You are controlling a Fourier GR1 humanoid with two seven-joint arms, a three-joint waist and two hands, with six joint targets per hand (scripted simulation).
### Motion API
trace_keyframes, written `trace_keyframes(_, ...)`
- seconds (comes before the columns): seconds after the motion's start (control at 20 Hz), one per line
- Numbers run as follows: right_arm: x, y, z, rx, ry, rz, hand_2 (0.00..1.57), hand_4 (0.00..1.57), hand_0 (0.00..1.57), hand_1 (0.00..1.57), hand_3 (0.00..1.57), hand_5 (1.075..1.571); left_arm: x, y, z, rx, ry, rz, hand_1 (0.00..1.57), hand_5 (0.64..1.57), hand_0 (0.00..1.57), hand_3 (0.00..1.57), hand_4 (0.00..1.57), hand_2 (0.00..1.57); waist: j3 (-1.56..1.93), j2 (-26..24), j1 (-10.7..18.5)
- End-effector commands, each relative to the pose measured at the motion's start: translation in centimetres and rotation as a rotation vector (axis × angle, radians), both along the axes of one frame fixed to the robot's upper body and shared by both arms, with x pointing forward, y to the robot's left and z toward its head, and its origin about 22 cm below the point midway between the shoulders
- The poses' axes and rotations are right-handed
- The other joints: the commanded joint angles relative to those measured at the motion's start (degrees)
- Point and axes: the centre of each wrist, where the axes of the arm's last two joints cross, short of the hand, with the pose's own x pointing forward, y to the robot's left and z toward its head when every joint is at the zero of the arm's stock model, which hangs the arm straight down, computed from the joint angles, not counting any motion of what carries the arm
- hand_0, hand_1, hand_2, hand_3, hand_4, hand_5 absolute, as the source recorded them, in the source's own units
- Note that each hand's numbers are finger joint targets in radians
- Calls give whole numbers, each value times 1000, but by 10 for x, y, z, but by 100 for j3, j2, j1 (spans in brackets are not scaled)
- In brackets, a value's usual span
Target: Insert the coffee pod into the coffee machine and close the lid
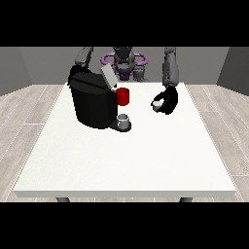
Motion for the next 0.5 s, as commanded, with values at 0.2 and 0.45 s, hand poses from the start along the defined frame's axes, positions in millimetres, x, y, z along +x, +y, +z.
trace_keyframes(0.2, 2, -3, -2, 7, -18, -13, 0, 426, 0, 0, 0, 1571, 6, 4, 4, 79, -36, -41, 1225, 1571, 1225, 1305, 473, 1358, -11, 133, -13)
trace_keyframes(0.45, 3, -3, -12, 3, 29, -29, 0, 430, 0, 0, 0, 1571, 28, -4, 42, 20, -58, -173, 1477, 1571, 1477, 1410, 632, 1470, -10, -232, 128)
